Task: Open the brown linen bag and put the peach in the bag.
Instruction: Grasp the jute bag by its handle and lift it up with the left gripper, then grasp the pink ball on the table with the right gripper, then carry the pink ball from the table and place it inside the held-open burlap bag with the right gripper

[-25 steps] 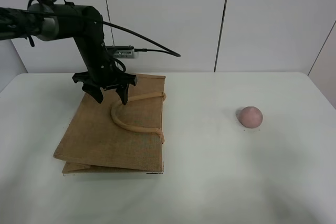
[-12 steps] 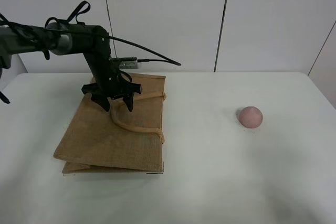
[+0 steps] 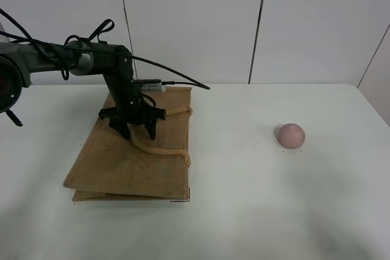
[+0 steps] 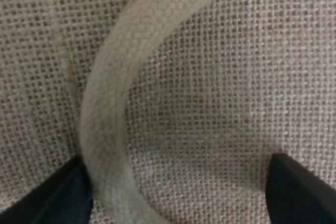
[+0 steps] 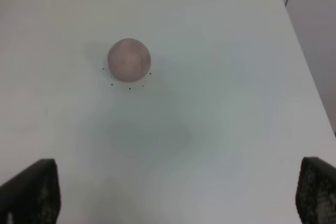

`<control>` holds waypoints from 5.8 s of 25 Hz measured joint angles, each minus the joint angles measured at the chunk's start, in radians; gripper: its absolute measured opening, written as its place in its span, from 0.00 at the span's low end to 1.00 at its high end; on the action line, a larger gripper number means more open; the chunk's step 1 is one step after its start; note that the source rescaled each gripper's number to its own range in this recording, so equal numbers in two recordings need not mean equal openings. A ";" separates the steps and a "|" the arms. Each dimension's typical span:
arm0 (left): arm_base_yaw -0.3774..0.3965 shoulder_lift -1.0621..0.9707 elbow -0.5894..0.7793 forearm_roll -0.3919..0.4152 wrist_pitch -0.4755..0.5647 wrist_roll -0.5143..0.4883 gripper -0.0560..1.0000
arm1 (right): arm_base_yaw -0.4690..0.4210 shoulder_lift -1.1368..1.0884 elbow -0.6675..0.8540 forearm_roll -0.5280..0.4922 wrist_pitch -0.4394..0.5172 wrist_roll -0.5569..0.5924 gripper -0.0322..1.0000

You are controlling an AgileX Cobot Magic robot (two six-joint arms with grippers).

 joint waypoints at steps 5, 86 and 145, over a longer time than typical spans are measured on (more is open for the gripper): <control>0.000 0.017 -0.003 -0.001 -0.005 0.002 1.00 | 0.000 0.000 0.000 0.000 0.000 0.000 1.00; 0.023 -0.494 -0.436 -0.018 0.295 0.110 0.06 | 0.000 1.146 -0.363 0.015 -0.130 -0.011 1.00; 0.023 -0.494 -0.436 -0.021 0.295 0.111 0.05 | 0.128 2.121 -0.985 0.004 -0.229 0.024 0.03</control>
